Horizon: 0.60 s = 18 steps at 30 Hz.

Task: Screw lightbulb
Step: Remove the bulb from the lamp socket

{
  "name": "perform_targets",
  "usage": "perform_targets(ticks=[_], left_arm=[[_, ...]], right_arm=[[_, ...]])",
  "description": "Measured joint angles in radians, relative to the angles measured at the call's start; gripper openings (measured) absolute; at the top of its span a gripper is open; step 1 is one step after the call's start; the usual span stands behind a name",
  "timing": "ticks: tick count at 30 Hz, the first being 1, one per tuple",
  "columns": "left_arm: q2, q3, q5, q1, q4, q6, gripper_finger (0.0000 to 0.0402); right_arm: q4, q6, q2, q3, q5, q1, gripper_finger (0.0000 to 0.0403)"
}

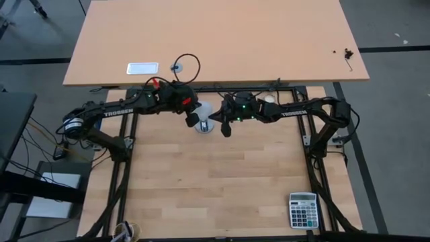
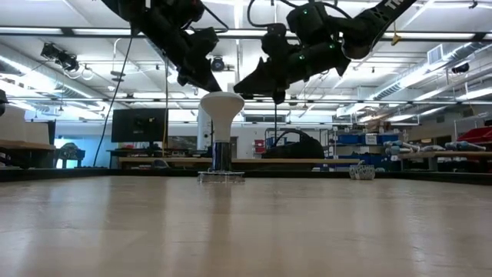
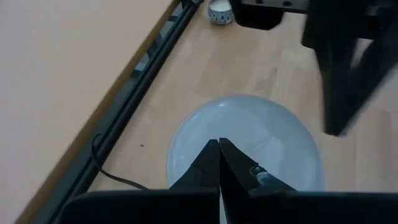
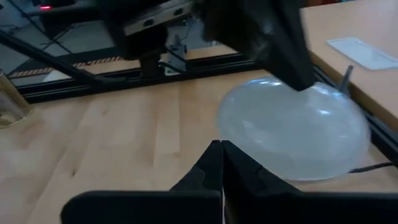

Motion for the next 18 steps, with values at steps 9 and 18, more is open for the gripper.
perform_targets(ticks=[9, 18], left_arm=[[-0.002, 0.0, -0.004, 0.001, -0.012, -0.006, 0.0], [-0.002, 0.0, 0.048, -0.007, -0.011, -0.008, 0.0]], right_arm=[[-0.03, 0.004, -0.002, 0.0, 0.061, -0.055, 0.0009], [-0.005, 0.007, -0.006, 0.0, 0.177, -0.137, 0.0009]])
